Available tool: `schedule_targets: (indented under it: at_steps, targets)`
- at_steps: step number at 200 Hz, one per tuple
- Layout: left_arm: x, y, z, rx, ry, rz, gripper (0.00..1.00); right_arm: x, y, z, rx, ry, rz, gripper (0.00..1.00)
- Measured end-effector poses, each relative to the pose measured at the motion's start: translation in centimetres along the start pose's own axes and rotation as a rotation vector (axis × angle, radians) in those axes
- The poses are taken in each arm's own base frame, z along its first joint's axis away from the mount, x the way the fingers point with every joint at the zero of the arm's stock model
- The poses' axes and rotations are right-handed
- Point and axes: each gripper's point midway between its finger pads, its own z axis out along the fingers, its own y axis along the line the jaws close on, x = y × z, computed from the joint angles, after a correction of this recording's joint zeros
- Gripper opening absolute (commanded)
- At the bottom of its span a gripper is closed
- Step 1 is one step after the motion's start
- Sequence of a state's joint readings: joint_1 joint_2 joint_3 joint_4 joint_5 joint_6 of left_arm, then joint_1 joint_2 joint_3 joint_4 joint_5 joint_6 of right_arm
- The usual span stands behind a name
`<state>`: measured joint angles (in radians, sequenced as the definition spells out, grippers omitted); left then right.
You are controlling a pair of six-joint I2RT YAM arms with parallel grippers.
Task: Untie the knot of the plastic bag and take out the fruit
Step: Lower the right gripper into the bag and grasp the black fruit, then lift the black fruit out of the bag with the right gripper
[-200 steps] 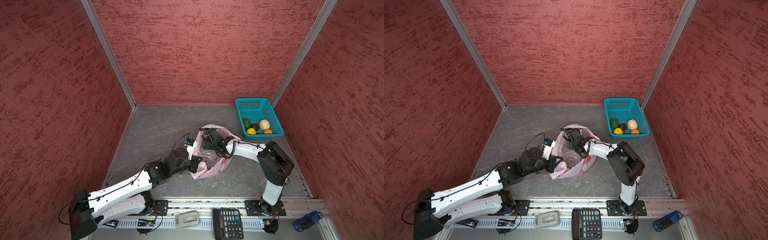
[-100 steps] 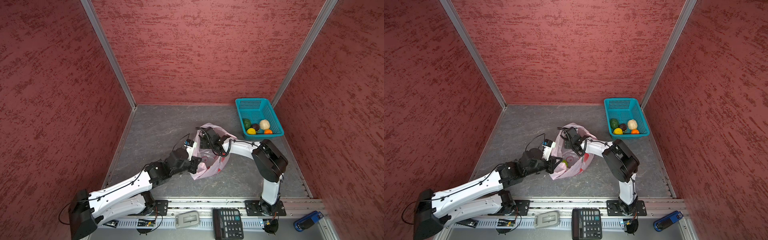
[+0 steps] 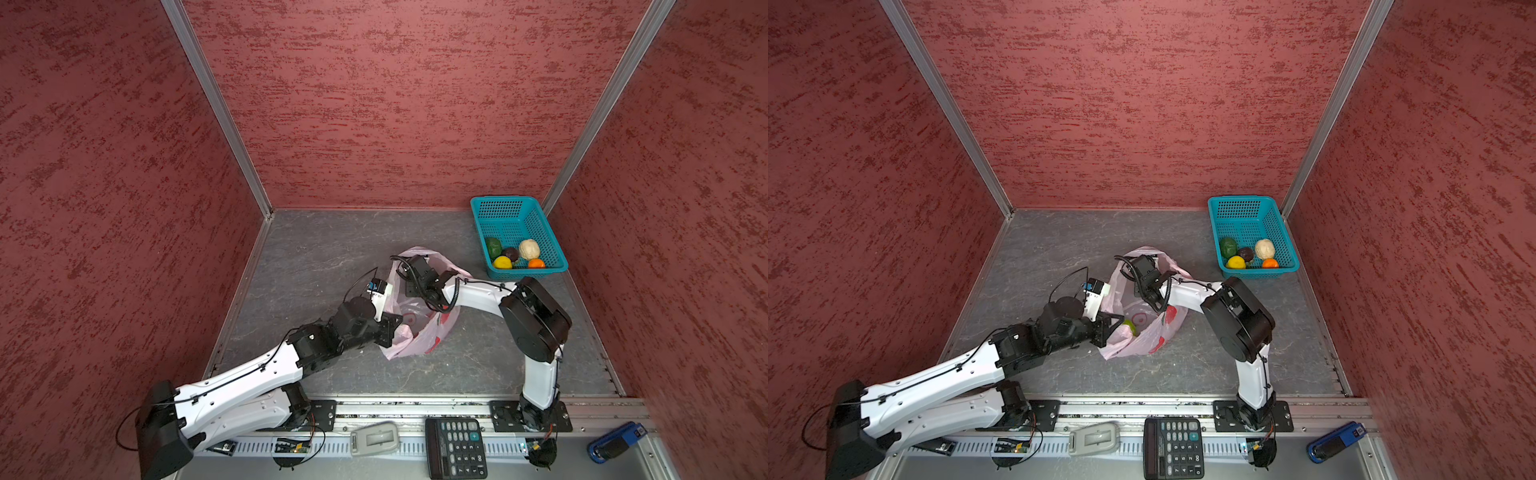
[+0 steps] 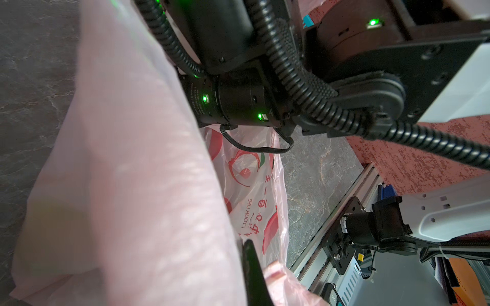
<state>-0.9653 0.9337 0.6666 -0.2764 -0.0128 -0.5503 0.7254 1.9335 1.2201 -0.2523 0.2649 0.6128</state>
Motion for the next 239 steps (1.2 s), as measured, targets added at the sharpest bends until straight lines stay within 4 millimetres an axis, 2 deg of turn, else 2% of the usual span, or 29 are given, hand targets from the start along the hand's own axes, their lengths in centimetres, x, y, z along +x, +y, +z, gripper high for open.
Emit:
schedule_targets:
  at_steps: [40, 83, 115, 147, 167, 200, 239]
  targets:
    - [-0.1, 0.2, 0.0, -0.010, -0.007, -0.002, 0.00, 0.6, -0.1, -0.7, -0.024, 0.012, -0.010, 0.36]
    - [-0.2, 0.3, 0.0, -0.015, -0.012, -0.002, 0.00, 0.0, 0.9, -3.4, -0.106, 0.001, -0.005, 0.34]
    - [-0.2, 0.3, 0.0, -0.018, -0.013, -0.003, 0.00, -1.0, 2.3, -5.6, -0.188, -0.015, 0.004, 0.33]
    - [-0.4, 0.4, -0.1, -0.022, -0.020, -0.004, 0.00, -0.7, 2.9, -7.3, -0.242, -0.007, 0.000, 0.33]
    - [-0.6, 0.5, -0.2, -0.026, -0.031, -0.005, 0.00, -0.5, 2.9, -8.2, -0.254, -0.002, -0.002, 0.40]
    - [-0.6, 0.7, -0.4, -0.027, -0.038, -0.007, 0.00, -0.2, 2.8, -7.4, -0.237, 0.022, 0.018, 0.47]
    - [-0.4, 0.6, -0.4, -0.023, -0.031, -0.007, 0.00, 0.0, 2.5, -3.3, -0.170, 0.069, 0.078, 0.57]
